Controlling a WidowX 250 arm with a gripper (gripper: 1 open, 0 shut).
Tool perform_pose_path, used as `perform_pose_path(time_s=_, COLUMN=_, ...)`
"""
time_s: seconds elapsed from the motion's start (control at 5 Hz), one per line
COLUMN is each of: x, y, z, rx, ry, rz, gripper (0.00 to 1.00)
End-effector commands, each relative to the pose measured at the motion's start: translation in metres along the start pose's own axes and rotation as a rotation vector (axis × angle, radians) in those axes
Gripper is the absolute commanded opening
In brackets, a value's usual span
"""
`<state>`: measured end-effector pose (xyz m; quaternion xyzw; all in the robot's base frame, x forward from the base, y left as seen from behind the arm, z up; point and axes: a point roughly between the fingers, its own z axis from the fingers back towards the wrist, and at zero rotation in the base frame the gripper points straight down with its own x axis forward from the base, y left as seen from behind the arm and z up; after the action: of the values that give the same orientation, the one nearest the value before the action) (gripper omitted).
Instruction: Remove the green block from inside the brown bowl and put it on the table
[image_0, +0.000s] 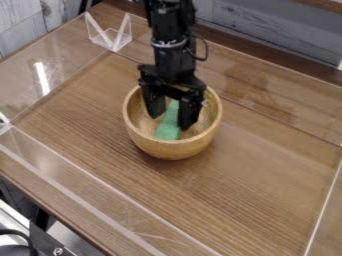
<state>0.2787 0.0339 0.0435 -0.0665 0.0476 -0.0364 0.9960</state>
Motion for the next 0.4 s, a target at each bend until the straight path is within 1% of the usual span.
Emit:
perform_pose_path(time_s=0.0, x=0.0058, y=0.0033, z=0.0036, rx=0.007, ry=-0.047, rz=0.002, gripper=1.0)
perform_pose_path(time_s=0.2, x=0.0074, y=0.0025, z=0.002, rx=0.005, ry=-0.053, rz=0.004, gripper=0.0)
